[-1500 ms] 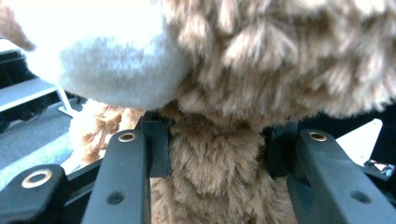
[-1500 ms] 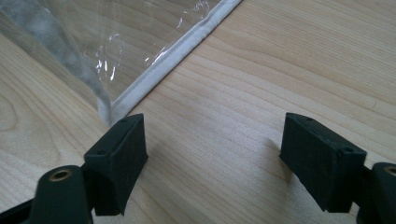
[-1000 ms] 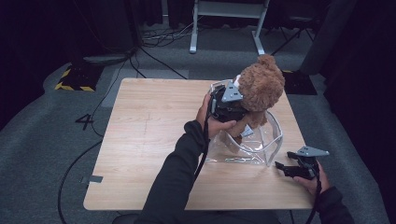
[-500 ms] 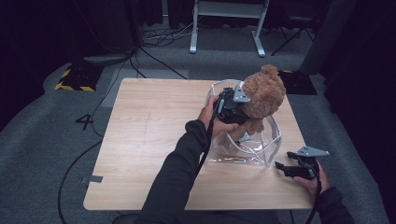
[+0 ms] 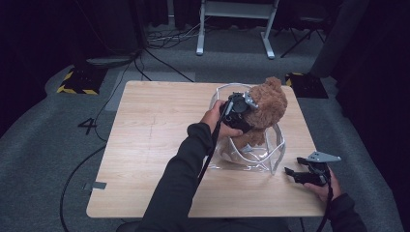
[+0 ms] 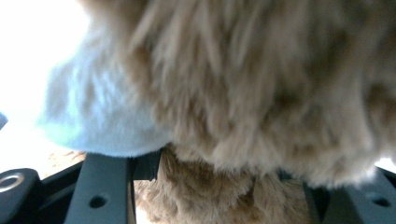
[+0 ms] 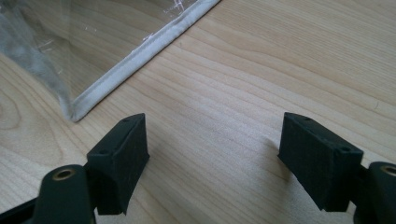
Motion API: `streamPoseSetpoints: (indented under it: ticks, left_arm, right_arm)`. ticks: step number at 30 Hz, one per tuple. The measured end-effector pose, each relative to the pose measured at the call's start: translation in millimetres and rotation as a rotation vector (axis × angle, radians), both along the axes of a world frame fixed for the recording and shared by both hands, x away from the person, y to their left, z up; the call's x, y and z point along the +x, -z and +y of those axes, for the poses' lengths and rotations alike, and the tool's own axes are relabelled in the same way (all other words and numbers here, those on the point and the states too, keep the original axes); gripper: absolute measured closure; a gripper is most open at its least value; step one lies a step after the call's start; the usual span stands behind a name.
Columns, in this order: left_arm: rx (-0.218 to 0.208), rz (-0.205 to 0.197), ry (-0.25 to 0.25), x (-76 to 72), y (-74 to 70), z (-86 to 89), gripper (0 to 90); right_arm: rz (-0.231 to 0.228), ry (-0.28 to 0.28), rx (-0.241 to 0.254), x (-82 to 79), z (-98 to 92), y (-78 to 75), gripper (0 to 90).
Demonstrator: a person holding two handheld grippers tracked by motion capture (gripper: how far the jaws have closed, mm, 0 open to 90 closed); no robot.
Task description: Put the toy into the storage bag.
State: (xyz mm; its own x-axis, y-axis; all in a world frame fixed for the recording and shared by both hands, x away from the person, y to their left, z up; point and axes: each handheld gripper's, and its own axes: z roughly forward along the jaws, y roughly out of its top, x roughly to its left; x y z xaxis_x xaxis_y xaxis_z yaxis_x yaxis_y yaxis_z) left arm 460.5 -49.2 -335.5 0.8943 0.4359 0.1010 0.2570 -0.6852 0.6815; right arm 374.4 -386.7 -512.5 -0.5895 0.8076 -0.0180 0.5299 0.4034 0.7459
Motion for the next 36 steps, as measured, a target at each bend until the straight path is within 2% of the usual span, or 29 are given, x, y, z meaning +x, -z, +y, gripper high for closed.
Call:
streamPoseSetpoints:
  ticks: [2,4,5,7,12,13,15,22,25,31,36]
  left_arm:
    - [0.024,0.010,-0.018,0.9,0.1,-2.0,40.1]
    - [0.021,0.024,-0.044,-0.6,1.1,-5.8,37.4]
    - [0.054,0.019,-0.027,0.2,-0.7,-5.2,36.8]
    - [0.038,0.023,-0.049,-1.3,0.0,-7.0,35.3]
    - [0.042,0.034,-0.051,-2.4,-2.2,-4.5,31.2]
    - [0.061,0.033,-0.036,-1.7,-4.6,-1.8,30.1]
    - [0.036,0.031,-0.050,-2.5,-5.7,0.7,27.1]
    - [0.002,0.041,-0.056,-3.1,-7.9,11.2,25.7]
    - [0.012,0.040,-0.062,-3.9,-5.9,11.7,25.6]
    - [-0.004,0.046,-0.056,-5.8,-3.7,12.3,25.5]
    - [0.010,0.033,-0.072,-9.4,-2.1,12.1,25.4]
  right_arm:
    - [0.000,0.000,0.000,0.0,0.0,0.0,23.6]
    - [0.000,0.000,0.000,0.0,0.0,0.0,23.6]
    - [0.000,0.000,0.000,0.0,0.0,0.0,23.6]
    - [0.000,0.000,0.000,0.0,0.0,0.0,23.6]
    - [0.000,0.000,0.000,0.0,0.0,0.0,23.6]
    - [0.000,0.000,0.000,0.0,0.0,0.0,23.6]
    - [0.000,0.000,0.000,0.0,0.0,0.0,23.6]
    - [0.000,0.000,0.000,0.0,0.0,0.0,23.5]
    - [0.000,0.000,0.000,0.0,0.0,0.0,23.5]
    - [0.000,0.000,0.000,0.0,0.0,0.0,23.5]
    - [0.000,0.000,0.000,0.0,0.0,0.0,23.5]
